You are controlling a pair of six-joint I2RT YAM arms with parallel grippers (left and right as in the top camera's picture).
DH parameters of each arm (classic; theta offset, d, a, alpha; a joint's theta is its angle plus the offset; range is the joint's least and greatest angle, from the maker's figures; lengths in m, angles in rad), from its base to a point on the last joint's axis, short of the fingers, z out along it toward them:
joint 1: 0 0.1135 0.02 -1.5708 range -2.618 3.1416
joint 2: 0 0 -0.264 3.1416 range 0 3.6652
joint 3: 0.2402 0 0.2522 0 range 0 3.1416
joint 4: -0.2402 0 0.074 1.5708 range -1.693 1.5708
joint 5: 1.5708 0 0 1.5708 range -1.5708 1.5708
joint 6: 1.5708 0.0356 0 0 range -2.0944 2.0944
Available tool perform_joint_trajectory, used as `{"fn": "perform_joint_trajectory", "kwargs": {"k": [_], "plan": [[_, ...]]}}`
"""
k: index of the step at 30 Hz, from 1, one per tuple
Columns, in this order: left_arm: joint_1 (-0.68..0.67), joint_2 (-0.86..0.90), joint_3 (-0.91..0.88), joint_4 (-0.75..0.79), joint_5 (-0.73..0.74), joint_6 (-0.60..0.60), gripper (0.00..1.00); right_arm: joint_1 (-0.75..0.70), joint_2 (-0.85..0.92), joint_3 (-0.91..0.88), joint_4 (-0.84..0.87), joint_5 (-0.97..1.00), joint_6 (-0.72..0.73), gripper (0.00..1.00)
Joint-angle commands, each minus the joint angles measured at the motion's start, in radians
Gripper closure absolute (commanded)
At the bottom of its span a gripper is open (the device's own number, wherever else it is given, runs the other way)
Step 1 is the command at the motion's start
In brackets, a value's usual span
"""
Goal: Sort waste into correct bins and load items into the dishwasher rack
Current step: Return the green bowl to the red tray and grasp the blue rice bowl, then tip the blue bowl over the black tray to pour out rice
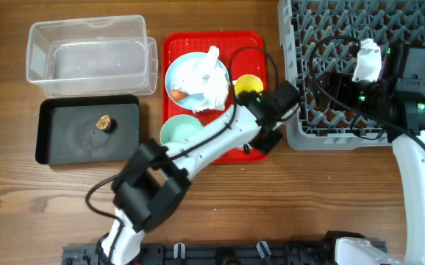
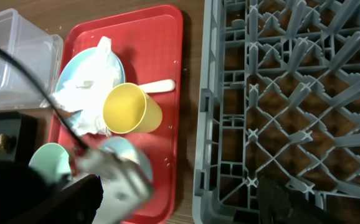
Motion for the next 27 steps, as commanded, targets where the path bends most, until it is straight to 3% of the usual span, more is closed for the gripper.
{"fn": "perform_joint_trajectory", "kwargs": {"k": [1,10,13,16,22,27], "plan": [[0.072,-0.142,0.053,-0.027,0.004,-0.109,0.96,0.002,0.010,0.018,0.000,0.011,-0.004,0.17],[0.356,-0.358,0.053,-0.208,0.103,-0.227,0.96,0.002,0.010,0.018,0.000,0.011,-0.005,0.17],[0.521,-0.368,0.050,-0.347,0.252,-0.247,0.96,0.002,0.010,0.018,-0.001,0.011,-0.005,0.17],[0.687,-0.368,0.050,-0.451,0.270,-0.233,0.96,0.002,0.010,0.018,0.000,0.015,-0.007,0.17],[0.986,-0.368,-0.046,-0.468,0.518,-0.001,0.96,0.002,0.010,0.018,-0.006,0.022,-0.007,0.17],[1.257,-0.368,-0.214,-0.416,0.821,0.242,0.96,0.002,0.010,0.018,-0.005,0.021,-0.004,0.17]]}}
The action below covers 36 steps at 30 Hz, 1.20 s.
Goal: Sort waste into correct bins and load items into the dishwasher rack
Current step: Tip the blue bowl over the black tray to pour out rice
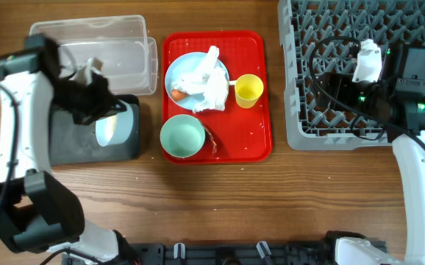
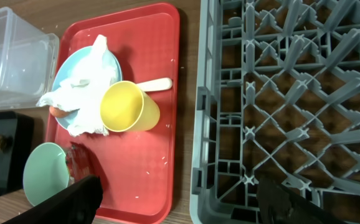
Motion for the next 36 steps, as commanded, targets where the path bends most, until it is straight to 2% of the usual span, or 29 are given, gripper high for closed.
{"fn": "perform_joint_trajectory", "kwargs": {"k": [1,5,9,15,20,23,29,36], "plan": [[0.163,-0.024,-0.105,0.056,0.260,0.197,0.96,0.002,0.010,0.018,0.003,0.011,-0.004,0.17],[0.304,-0.018,-0.184,0.124,0.437,0.286,0.96,0.002,0.010,0.018,0.003,0.011,-0.003,0.17],[0.378,0.004,-0.214,0.203,0.509,0.287,0.96,0.002,0.010,0.018,0.000,0.011,-0.003,0.17],[0.404,0.055,-0.269,0.373,0.641,0.287,0.96,0.002,0.010,0.018,-0.018,0.010,-0.003,0.17],[0.415,0.171,-0.269,0.427,0.714,0.287,0.96,0.002,0.010,0.018,-0.035,0.011,-0.003,0.16],[0.441,0.212,-0.269,0.422,0.745,0.287,0.96,0.002,0.010,0.018,-0.038,0.010,0.005,0.16],[0.516,0.229,-0.269,0.286,0.910,0.283,0.96,0.002,0.009,0.018,-0.039,0.006,0.022,0.16],[0.516,0.229,-0.269,0.145,0.932,0.273,0.96,0.002,0.009,0.018,-0.042,0.006,0.023,0.15]]}}
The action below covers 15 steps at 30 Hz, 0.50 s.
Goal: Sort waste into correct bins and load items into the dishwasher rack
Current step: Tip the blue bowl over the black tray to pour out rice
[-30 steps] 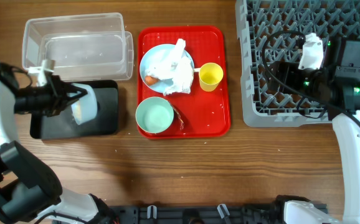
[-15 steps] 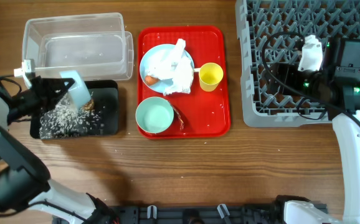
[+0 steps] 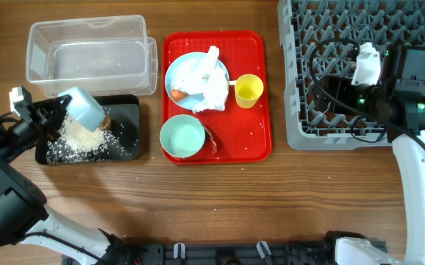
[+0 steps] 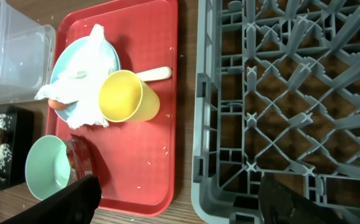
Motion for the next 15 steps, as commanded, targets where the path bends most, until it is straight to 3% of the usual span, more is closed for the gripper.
{"fn": "perform_joint_trajectory", "kwargs": {"k": [1,6,10,12,15], "plan": [[0.005,0.011,-0.004,-0.021,0.042,0.010,0.96,0.002,0.008,0.018,-0.002,0.006,0.014,0.15],[0.005,0.010,-0.004,-0.037,0.043,0.010,0.96,0.002,0.008,0.018,-0.005,0.007,0.012,0.14],[-0.067,-0.065,-0.001,-0.099,0.039,0.145,0.96,0.002,0.009,0.018,-0.001,0.007,0.011,0.12],[-0.179,-0.154,0.039,-0.083,0.009,0.185,0.96,0.002,0.009,0.018,0.004,0.007,0.010,0.11],[-0.398,-0.239,0.158,-0.050,-0.181,0.148,0.96,0.002,0.008,0.018,0.005,0.007,0.011,0.11]]}}
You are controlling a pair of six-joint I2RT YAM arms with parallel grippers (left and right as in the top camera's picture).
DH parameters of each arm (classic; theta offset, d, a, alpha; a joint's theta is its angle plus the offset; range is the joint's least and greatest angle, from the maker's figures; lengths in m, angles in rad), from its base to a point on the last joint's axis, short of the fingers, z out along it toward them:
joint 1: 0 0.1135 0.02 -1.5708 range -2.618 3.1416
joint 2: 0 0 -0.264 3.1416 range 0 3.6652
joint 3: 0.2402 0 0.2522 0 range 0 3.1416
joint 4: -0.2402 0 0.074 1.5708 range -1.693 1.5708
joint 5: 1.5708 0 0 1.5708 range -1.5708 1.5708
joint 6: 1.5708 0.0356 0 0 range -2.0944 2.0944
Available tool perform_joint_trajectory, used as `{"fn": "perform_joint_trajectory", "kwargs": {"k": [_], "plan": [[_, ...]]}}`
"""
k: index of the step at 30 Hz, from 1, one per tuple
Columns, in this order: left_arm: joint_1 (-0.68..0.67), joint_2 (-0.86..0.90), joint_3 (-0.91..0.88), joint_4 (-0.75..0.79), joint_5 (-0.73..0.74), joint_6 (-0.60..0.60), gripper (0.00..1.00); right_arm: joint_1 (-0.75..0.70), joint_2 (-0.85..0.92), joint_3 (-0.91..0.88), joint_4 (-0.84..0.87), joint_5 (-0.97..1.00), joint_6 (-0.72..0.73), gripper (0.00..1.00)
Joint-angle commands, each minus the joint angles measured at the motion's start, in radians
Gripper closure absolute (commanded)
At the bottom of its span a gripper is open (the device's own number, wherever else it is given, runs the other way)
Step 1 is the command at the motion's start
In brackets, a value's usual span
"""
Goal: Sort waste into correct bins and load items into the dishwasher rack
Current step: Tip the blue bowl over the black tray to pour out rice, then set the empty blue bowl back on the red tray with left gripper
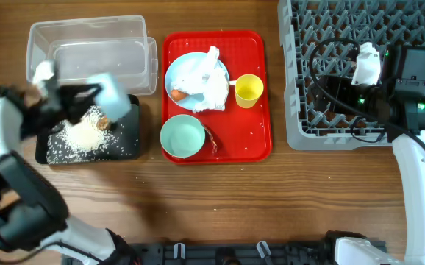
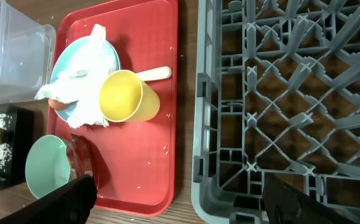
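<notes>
My left gripper [image 1: 89, 101] is shut on a pale blue bowl [image 1: 114, 93], blurred, above the far edge of the black tray [image 1: 51, 151]. White rice [image 1: 84, 135] and a brown lump [image 1: 104, 121] lie on that tray. The red tray [image 1: 253, 140] carries a blue plate [image 1: 179, 70] with a crumpled tissue [image 1: 209, 77] and an orange scrap, a yellow cup [image 1: 248, 89] and a green bowl [image 1: 182, 137]. My right gripper [image 2: 180, 208] hangs open over the near left corner of the grey dishwasher rack [image 2: 279, 93].
A clear plastic bin [image 1: 87, 55] stands behind the black tray. A wooden stick [image 2: 158, 73] lies under the yellow cup, and a clear wrapper [image 2: 81, 160] sits beside the green bowl. Cables run across the rack near my right arm [image 1: 411, 110].
My left gripper and the blue bowl have shifted right and toward the far edge of the black tray. The rice pile stays on the tray. The right arm has not moved.
My left arm first reached across the red tray's right side. Then it held the blue bowl over the black tray. Then the bowl was tipped and rice lay on the tray. Now the bowl is held at the tray's far edge.
</notes>
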Motion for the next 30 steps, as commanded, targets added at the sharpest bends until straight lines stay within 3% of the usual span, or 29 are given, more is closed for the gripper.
{"fn": "perform_joint_trajectory", "kwargs": {"k": [1,5,10,13,18,22,24,25,30], "plan": [[-0.312,-0.130,0.154,0.092,-0.264,-0.095,0.96,0.002,0.009,0.018,0.004,0.007,0.011,0.11],[-0.752,-0.143,0.177,0.353,-0.770,-0.409,0.96,0.002,0.008,0.018,0.002,0.007,0.011,0.11],[-1.252,-0.106,0.177,0.493,-1.340,-0.435,0.96,0.002,0.008,0.018,0.002,0.007,0.011,0.11],[-1.392,-0.029,0.177,0.547,-1.520,-0.435,0.96,0.002,0.009,0.018,0.002,0.007,0.012,0.11],[-1.439,0.137,0.177,0.625,-1.556,-0.435,0.96,0.002,0.009,0.018,0.001,0.007,0.011,0.11],[-1.441,0.175,0.177,0.621,-1.556,-0.435,0.96,0.002,0.009,0.018,0.002,0.015,0.002,0.11],[-1.444,0.175,0.177,0.617,-1.556,-0.435,0.83,0.002,0.008,0.018,0.002,0.015,0.003,0.11],[-1.444,0.175,0.177,0.611,-1.556,-0.435,0.68,0.002,0.009,0.018,0.003,0.015,0.003,0.11],[-1.429,0.118,0.219,0.575,-1.556,-0.484,0.58,0.002,0.008,0.018,0.019,0.016,-0.028,0.07]]}}
